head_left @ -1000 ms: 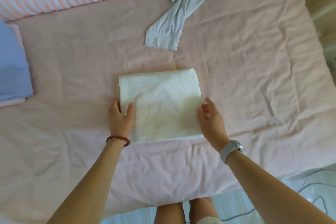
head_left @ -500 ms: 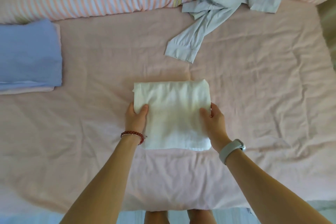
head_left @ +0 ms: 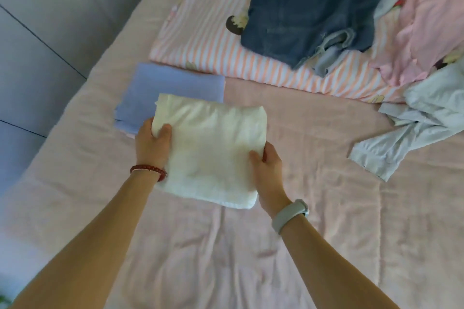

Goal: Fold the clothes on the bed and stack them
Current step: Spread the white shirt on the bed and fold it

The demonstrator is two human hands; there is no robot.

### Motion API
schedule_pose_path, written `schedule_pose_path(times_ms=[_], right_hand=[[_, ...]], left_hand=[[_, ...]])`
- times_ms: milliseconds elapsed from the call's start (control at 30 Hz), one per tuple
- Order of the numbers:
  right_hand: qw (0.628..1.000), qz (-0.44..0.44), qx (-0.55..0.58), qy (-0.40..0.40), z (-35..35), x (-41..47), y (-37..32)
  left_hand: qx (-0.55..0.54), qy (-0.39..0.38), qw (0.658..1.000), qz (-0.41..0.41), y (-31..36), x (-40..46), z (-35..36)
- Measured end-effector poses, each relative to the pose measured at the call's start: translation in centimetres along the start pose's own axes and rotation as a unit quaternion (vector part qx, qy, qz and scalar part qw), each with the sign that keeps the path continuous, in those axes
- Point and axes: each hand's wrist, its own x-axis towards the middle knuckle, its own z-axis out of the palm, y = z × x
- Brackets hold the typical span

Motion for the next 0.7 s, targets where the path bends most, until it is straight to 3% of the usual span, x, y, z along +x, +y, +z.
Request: schedule_pose_path(times_ms=[167,267,333,400,467,533,600,633,700], right_hand=[[0.999,-0.030,0.020,-0.017,10.8,6.2,-3.2],[0.999,-0.040,0.013,-0.021,14.6,9.2,-3.8],[0.997,-0.020,-0.057,-0.038,16.0,10.6,-3.3],[0.983,0.003,-0.183,-0.023,16.7,11.2,-2.1],[0.943,-0.086,-0.321,0.013,17.1,10.7,-0.5],[0.855,-0.199,-0.478,-0.025,17.6,10.0,1.0],[0.775,-0.217,-0.587,-0.091,17.8,9.9,2.5],[0.756,-0.205,-0.612,-0.109,17.8,10.0,3.0],[0.754,-0.195,-0.614,-0.126,17.6,10.2,3.6]], left_hand=[[0.010,0.030,0.999,0.044,-0.5,12.5,-4.5],[0.033,-0.014,0.999,0.030,-1.9,17.3,-4.9],[0.194,-0.029,0.981,-0.014,-3.5,18.8,-4.5],[0.323,0.007,0.946,0.025,-5.0,18.5,-3.8],[0.358,0.000,0.921,0.154,-6.2,17.4,-2.7],[0.398,-0.053,0.886,0.231,-7.8,16.3,-1.6],[0.440,-0.117,0.868,0.199,-9.3,15.7,-1.0],[0.457,-0.141,0.861,0.173,-10.0,15.8,-0.8],[0.473,-0.162,0.853,0.152,-10.5,16.2,-0.7]])
